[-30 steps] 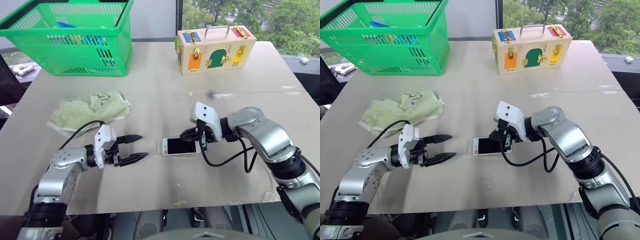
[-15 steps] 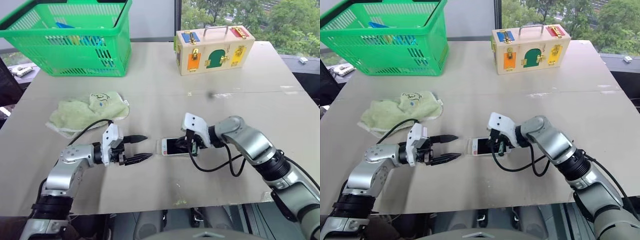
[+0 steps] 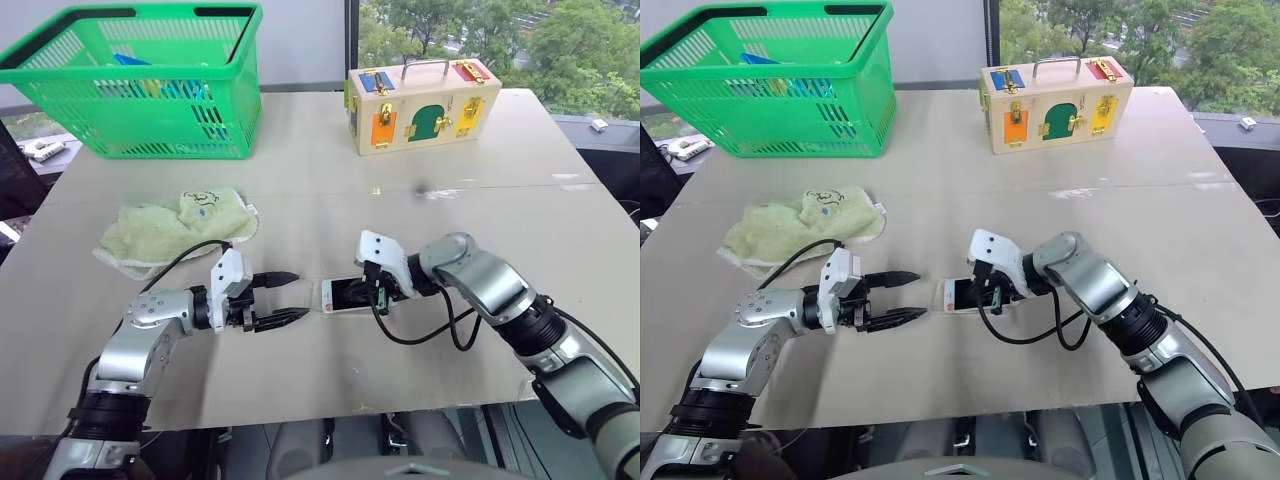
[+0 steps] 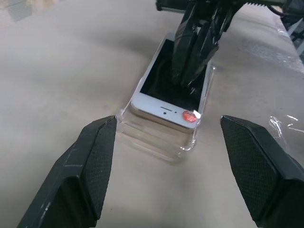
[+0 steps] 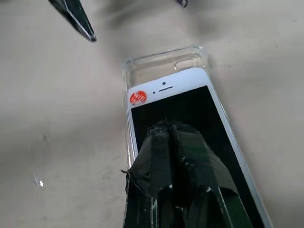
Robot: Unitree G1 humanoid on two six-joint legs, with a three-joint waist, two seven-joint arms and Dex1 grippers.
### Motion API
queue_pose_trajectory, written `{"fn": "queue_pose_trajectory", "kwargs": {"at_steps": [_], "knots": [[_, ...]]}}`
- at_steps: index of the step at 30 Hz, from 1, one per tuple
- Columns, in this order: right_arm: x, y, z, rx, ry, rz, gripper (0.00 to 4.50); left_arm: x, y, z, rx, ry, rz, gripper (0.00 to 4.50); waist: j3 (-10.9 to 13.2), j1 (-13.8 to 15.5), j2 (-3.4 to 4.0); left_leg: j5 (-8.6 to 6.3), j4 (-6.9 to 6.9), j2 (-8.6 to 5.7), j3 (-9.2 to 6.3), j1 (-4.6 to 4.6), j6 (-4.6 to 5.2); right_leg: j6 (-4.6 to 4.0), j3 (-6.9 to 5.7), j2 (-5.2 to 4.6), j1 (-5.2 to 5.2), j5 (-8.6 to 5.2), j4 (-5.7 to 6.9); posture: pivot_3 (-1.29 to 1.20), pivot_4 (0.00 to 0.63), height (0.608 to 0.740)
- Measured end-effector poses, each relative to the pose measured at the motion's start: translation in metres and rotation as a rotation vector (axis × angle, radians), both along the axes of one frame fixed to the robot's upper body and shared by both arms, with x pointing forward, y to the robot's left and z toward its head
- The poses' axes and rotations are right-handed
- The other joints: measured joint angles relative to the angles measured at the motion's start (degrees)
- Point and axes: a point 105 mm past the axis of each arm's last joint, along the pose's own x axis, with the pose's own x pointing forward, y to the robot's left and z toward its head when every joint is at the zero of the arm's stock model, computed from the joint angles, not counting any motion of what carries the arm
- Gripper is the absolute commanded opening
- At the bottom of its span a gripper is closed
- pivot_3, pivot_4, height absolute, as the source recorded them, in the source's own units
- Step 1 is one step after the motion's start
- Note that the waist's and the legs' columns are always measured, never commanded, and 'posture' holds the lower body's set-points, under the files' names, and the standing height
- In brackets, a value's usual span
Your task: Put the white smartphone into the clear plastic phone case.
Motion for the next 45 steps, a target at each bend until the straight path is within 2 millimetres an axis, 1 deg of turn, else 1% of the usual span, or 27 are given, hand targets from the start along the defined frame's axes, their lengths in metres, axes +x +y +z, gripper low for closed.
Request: {"fn": "queue_pose_trajectory", "kwargs": {"at_steps": [1,2,3,4,6,7,9,12,13,15,18,21,24,28,29,31,33,36,40,45], "knots": [[0.000,-0.002,0.001,0.009,0.013,-0.016,0.00,0.000,0.000,0.000,0.000,0.003,-0.001,2.34,0.03,0.03,0.02,0.00,0.00,-0.01,0.01,-0.06,0.00,-0.05,0.00,-0.02,-0.03,0.04,0.00,0.00,0.150,0.740],[-0.001,-0.005,0.005,0.026,0.025,-0.042,0.00,0.000,0.000,-0.001,0.000,0.005,-0.004,1.84,0.07,0.03,0.04,0.00,-0.01,-0.02,0.02,-0.16,0.00,-0.04,0.01,-0.04,-0.11,0.19,-0.02,0.00,0.150,0.740],[-0.001,-0.007,0.008,0.034,0.025,-0.053,0.00,0.000,0.000,-0.001,0.001,0.007,-0.004,1.50,0.07,-0.01,0.04,0.00,-0.01,-0.02,0.03,-0.19,0.00,-0.02,0.02,-0.04,-0.16,0.21,-0.02,0.00,0.150,0.740],[0.000,-0.009,0.015,0.053,0.020,-0.071,0.00,0.000,0.001,-0.002,0.002,0.010,-0.008,0.93,0.07,-0.05,0.05,0.00,-0.01,-0.03,0.04,-0.37,0.00,-0.01,0.04,-0.04,-0.32,0.22,-0.01,0.00,0.150,0.740],[-0.001,-0.013,0.029,0.087,-0.006,-0.086,0.00,0.001,0.002,-0.003,0.009,0.016,-0.012,0.14,0.07,-0.08,0.04,0.01,0.01,-0.04,0.00,-0.68,0.01,-0.01,0.01,0.01,-0.62,0.24,0.01,0.00,0.150,0.740],[-0.003,-0.015,0.035,0.097,-0.017,-0.090,0.00,0.002,0.002,-0.004,0.016,0.021,-0.013,0.05,0.07,-0.08,0.04,0.01,0.02,-0.04,-0.04,-0.76,0.01,-0.01,-0.02,0.03,-0.66,0.23,0.00,0.00,0.150,0.740],[-0.007,-0.021,0.045,0.115,-0.045,-0.108,0.00,0.003,0.001,-0.006,0.029,0.027,-0.030,0.05,0.07,-0.05,0.04,0.01,0.01,-0.04,-0.07,-0.81,0.01,-0.01,-0.07,0.05,-0.68,0.23,-0.03,0.00,0.150,0.740],[-0.010,-0.031,0.049,0.122,-0.073,-0.149,0.00,0.003,-0.002,-0.010,0.056,0.036,-0.047,0.05,0.08,-0.07,0.04,0.01,0.00,-0.04,-0.07,-0.86,0.01,0.03,-0.07,0.05,-0.67,0.21,-0.11,0.00,0.150,0.740],[-0.011,-0.037,0.047,0.107,-0.081,-0.168,0.00,0.003,-0.002,-0.012,0.066,0.041,-0.047,0.05,0.08,-0.03,0.05,0.01,0.00,-0.04,-0.06,-0.86,0.01,0.10,-0.08,0.05,-0.67,0.17,-0.14,0.00,0.150,0.740],[-0.013,-0.058,0.036,0.026,-0.115,-0.238,0.00,0.003,0.000,-0.017,0.085,0.054,-0.044,0.05,0.08,0.14,0.04,0.00,0.00,-0.06,-0.07,-0.88,0.02,0.19,-0.10,0.02,-0.66,0.13,-0.20,0.00,0.150,0.740],[-0.017,-0.082,0.023,-0.066,-0.137,-0.313,0.00,0.003,0.001,-0.019,0.092,0.054,-0.043,0.05,0.10,0.10,0.04,0.00,0.00,-0.06,-0.06,-0.87,0.02,0.21,-0.08,0.01,-0.66,0.12,-0.21,0.00,0.150,0.740],[-0.020,-0.091,0.023,-0.104,-0.165,-0.333,0.00,0.004,0.003,-0.019,0.100,0.052,-0.048,0.05,0.10,-0.15,0.04,0.01,0.00,-0.01,-0.09,-0.82,0.02,0.22,-0.09,0.08,-0.66,0.12,-0.20,0.00,0.150,0.740],[-0.022,-0.090,0.021,-0.116,-0.170,-0.325,0.00,0.006,0.005,-0.019,0.109,0.046,-0.058,0.05,0.10,-0.19,0.04,0.01,0.00,0.02,-0.13,-0.81,0.02,0.21,-0.13,0.11,-0.66,0.12,-0.19,0.00,0.150,0.740],[-0.024,-0.084,0.011,-0.135,-0.146,-0.298,0.00,0.006,0.005,-0.019,0.112,0.046,-0.073,0.05,0.10,-0.18,0.04,0.01,0.00,0.01,-0.12,-0.85,0.02,0.21,-0.11,0.10,-0.66,0.12,-0.20,0.00,0.150,0.740],[-0.024,-0.083,0.006,-0.147,-0.133,-0.290,0.00,0.006,0.005,-0.019,0.116,0.041,-0.076,0.05,0.10,-0.17,0.04,0.01,0.00,0.00,-0.09,-0.84,0.02,0.21,-0.09,0.09,-0.66,0.12,-0.21,0.00,0.150,0.740],[-0.024,-0.081,0.005,-0.145,-0.128,-0.283,0.00,0.006,0.005,-0.020,0.117,0.039,-0.077,0.05,0.10,-0.17,0.04,0.01,0.00,0.00,-0.09,-0.84,0.02,0.21,-0.09,0.09,-0.66,0.12,-0.21,0.00,0.150,0.740],[-0.023,-0.075,0.004,-0.119,-0.107,-0.273,0.00,0.006,0.004,-0.020,0.118,0.036,-0.077,0.05,0.10,-0.17,0.04,0.01,0.01,0.00,-0.10,-0.83,0.02,0.21,-0.09,0.11,-0.66,0.12,-0.20,0.00,0.150,0.740],[-0.024,-0.072,-0.003,-0.123,-0.076,-0.251,0.00,0.006,0.003,-0.020,0.114,0.033,-0.074,0.05,0.10,-0.12,0.04,0.01,0.01,0.00,-0.11,-0.83,0.02,0.21,-0.11,0.11,-0.65,0.12,-0.20,0.00,0.150,0.740],[-0.020,-0.067,0.001,-0.100,-0.074,-0.218,0.00,0.006,0.003,-0.020,0.115,0.032,-0.074,0.05,0.10,-0.10,0.04,0.01,0.02,0.00,-0.10,-0.83,0.02,0.22,-0.10,0.11,-0.65,0.13,-0.20,0.00,0.150,0.740],[-0.027,-0.055,0.003,-0.103,-0.056,-0.104,0.00,0.007,0.003,-0.020,0.111,0.032,-0.071,0.05,0.10,-0.10,0.04,0.01,0.02,0.00,-0.11,-0.82,0.02,0.21,-0.11,0.11,-0.64,0.13,-0.19,0.00,0.150,0.740]]}}
